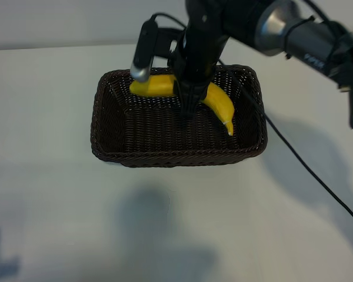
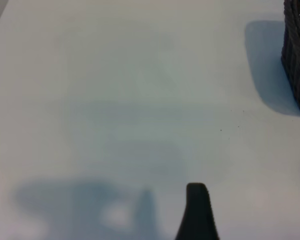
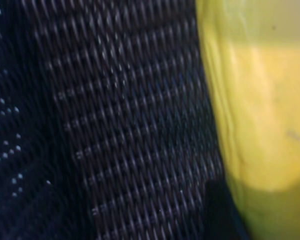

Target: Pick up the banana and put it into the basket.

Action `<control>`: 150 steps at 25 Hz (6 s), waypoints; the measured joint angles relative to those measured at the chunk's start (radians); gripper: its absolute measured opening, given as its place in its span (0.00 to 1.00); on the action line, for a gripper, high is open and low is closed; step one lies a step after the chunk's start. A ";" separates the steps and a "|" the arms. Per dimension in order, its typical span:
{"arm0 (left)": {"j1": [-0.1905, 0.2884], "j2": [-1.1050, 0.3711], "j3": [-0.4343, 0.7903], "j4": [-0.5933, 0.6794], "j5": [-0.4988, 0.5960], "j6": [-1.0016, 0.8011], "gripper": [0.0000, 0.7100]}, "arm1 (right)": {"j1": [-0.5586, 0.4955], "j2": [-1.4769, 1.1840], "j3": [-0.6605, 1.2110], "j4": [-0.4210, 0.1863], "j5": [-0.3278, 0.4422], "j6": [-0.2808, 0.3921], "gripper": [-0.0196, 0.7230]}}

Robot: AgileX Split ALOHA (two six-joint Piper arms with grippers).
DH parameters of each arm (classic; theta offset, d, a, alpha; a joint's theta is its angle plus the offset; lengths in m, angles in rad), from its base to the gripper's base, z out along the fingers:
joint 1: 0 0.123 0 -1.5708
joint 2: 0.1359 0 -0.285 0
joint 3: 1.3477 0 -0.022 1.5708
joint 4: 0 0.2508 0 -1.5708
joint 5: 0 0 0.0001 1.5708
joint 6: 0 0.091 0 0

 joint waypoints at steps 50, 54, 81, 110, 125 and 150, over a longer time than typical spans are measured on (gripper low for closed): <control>0.000 0.000 0.000 0.000 0.000 0.000 0.80 | 0.018 0.066 -0.117 -0.126 0.109 0.101 0.77; 0.000 0.000 0.000 0.000 0.000 0.000 0.80 | 0.018 0.055 -0.176 -0.138 0.173 0.110 0.77; 0.000 0.000 0.001 0.001 0.000 0.003 0.80 | -0.443 0.048 -0.255 -0.138 0.241 0.489 0.75; 0.000 0.000 0.001 0.001 0.000 0.001 0.80 | -0.660 -0.435 0.114 0.020 0.241 0.609 0.72; 0.000 0.000 0.001 0.001 0.000 0.001 0.80 | -0.660 -0.997 0.645 0.020 0.244 0.611 0.72; 0.000 0.000 0.001 0.001 0.000 0.004 0.80 | -0.660 -1.824 1.337 0.021 0.163 0.677 0.72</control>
